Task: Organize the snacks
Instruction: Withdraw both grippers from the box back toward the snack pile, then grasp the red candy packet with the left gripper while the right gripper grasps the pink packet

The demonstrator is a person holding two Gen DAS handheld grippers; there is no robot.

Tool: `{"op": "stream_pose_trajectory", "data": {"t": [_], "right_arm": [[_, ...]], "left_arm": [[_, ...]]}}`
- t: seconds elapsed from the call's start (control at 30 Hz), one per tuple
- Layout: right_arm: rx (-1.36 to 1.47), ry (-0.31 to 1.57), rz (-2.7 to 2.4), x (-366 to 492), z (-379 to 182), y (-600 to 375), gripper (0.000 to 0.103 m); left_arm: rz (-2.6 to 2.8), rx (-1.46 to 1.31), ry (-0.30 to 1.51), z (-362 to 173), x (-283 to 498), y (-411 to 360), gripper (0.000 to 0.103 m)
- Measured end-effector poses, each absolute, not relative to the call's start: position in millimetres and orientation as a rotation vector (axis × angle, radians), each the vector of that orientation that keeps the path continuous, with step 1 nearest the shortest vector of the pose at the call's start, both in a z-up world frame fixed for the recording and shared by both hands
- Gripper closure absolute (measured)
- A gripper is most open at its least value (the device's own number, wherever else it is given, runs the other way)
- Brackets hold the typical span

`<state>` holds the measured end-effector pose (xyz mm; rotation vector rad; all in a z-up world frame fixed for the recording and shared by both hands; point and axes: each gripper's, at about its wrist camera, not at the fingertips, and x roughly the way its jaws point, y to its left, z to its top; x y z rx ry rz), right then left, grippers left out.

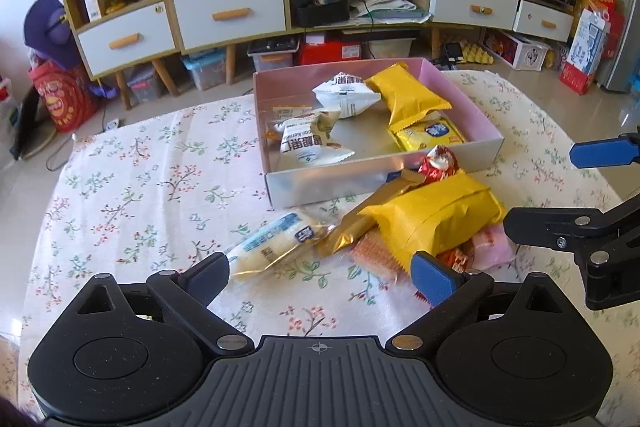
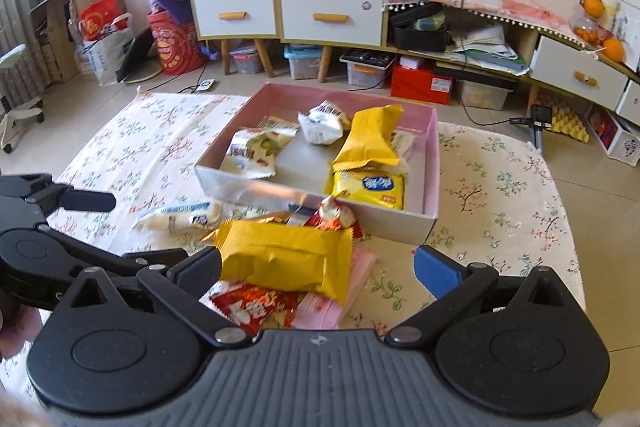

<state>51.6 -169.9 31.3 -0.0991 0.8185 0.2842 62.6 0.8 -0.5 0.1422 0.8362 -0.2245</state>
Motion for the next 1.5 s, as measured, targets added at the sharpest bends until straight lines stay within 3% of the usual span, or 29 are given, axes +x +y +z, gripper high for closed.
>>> {"op": "stream_pose_trajectory", "data": {"t": [0.73,1.13,1.43,1.5], "right_arm": [[-0.251,0.740,0.409,31,0,-171,0.000],[-0.276,0.790,0.466,41,-14,-181,0.000],[-0.172,0.801,0.457,54,-9,-195,0.002],[-0.135,0.800,0.472,58,-6,-194,0.002]], "left_arm": [[-0.313,0.255,0.828,-43,50,3,0.002],[-0.447,0.214,0.814,-49,46,-11,0.002],[-0.504,0.187,0.784,-46,47,-29,0.005],[-0.508,0.160,0.791,-46,49,-29,0.011]]}}
